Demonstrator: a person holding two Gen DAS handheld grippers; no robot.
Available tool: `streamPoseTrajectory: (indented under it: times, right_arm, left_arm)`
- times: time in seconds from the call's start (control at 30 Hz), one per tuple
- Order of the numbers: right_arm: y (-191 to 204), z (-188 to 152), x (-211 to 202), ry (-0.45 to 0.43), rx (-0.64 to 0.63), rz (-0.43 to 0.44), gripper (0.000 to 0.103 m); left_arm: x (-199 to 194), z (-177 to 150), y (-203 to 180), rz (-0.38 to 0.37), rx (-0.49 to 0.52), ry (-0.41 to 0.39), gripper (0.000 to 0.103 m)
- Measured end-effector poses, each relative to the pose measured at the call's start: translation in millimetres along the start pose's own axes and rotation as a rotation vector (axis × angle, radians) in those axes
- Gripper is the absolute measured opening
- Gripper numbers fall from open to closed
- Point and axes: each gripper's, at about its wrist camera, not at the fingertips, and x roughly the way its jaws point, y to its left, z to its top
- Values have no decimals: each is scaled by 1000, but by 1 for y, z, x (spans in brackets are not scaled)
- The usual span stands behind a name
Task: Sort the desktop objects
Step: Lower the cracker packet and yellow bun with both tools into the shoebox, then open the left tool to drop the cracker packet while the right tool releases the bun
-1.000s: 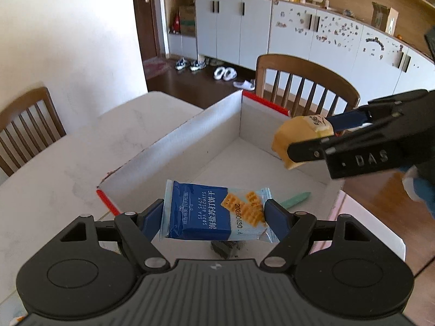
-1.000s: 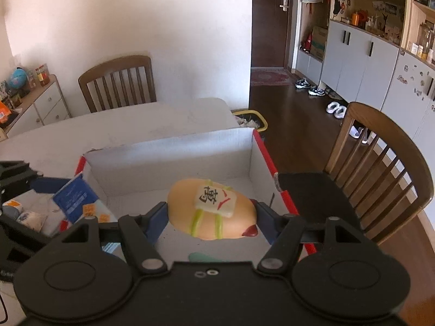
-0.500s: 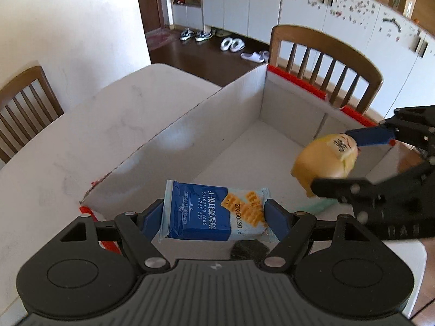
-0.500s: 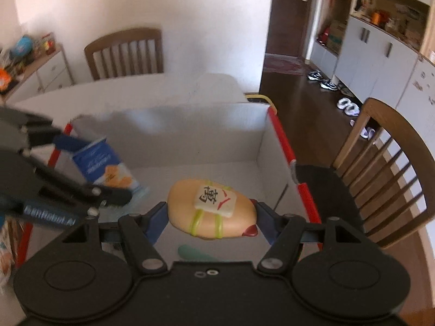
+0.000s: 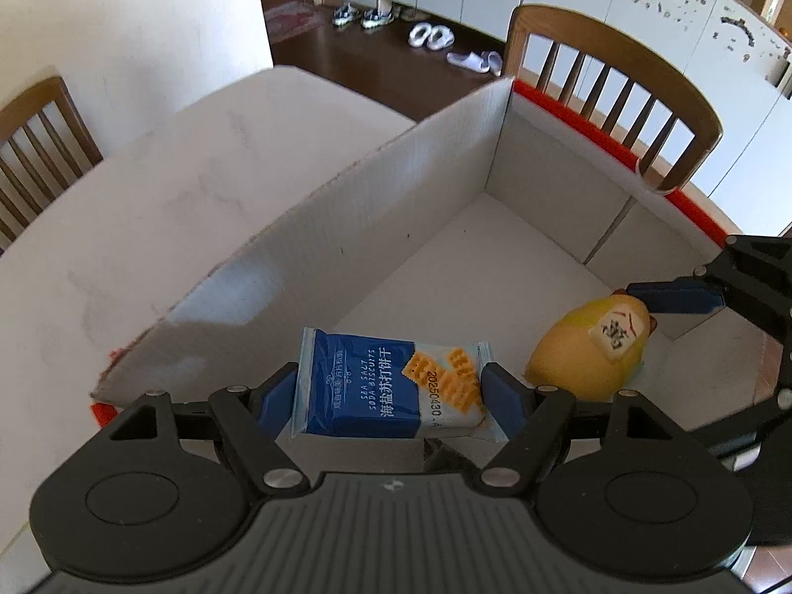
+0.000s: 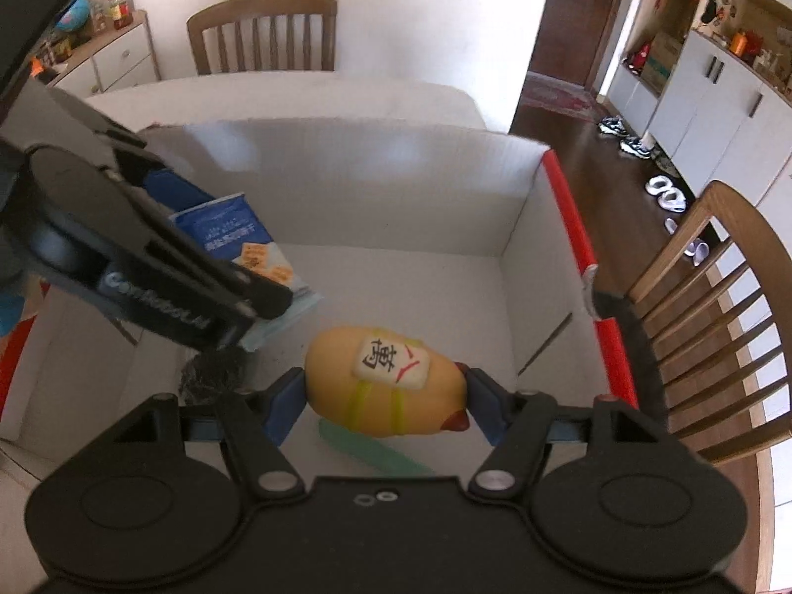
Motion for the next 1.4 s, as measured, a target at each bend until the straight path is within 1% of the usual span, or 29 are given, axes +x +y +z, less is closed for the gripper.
streamPoseTrajectory:
  times: [0.07, 0.17, 0.23, 0.5, 0.67, 0.7, 0.8, 0.97, 1.07, 1.1, 1.2, 1.3, 1.4]
  right_arm:
    - [2, -2, 2, 0, -13, 5, 69]
    - [3, -5, 5, 0, -34, 41, 69]
    - [2, -6, 8, 10, -44, 38, 69]
    - [-6, -7, 18, 38, -28, 48, 70]
    - [-8, -10, 22, 46, -17, 57, 70]
    - [-8, -11, 22, 47, -15, 59, 70]
    - [-10, -12, 23, 48, -10, 65, 71]
    - [-13, -12, 23, 49, -6, 71, 73]
    - [-13, -13, 22, 46, -1, 68, 75]
    - [-12, -13, 21, 43, 1, 67, 78]
    - [-13, -14, 17, 31, 3, 68, 84]
    - [-15, -15, 11, 27, 8, 74, 85]
    - [-16, -15, 4, 20, 6, 69, 85]
  left_arm:
    - [5, -1, -1, -5, 7, 18, 79]
    - [11, -2, -3, -6, 14, 43, 79]
    - [14, -1, -2, -4, 6, 57, 79]
    - [27, 3, 6, 18, -31, 114, 79]
    - [30, 2, 8, 18, -40, 144, 79]
    - [34, 9, 7, 20, -41, 152, 79]
    - [37, 10, 7, 19, -45, 169, 79]
    - [35, 10, 3, 21, -23, 166, 79]
    - [33, 10, 3, 20, -29, 170, 80]
    - [33, 9, 4, 18, -30, 170, 82]
    - [31, 9, 5, 21, -38, 171, 82]
    - [30, 6, 2, 34, -46, 154, 85]
    - [24, 6, 4, 26, -63, 137, 87]
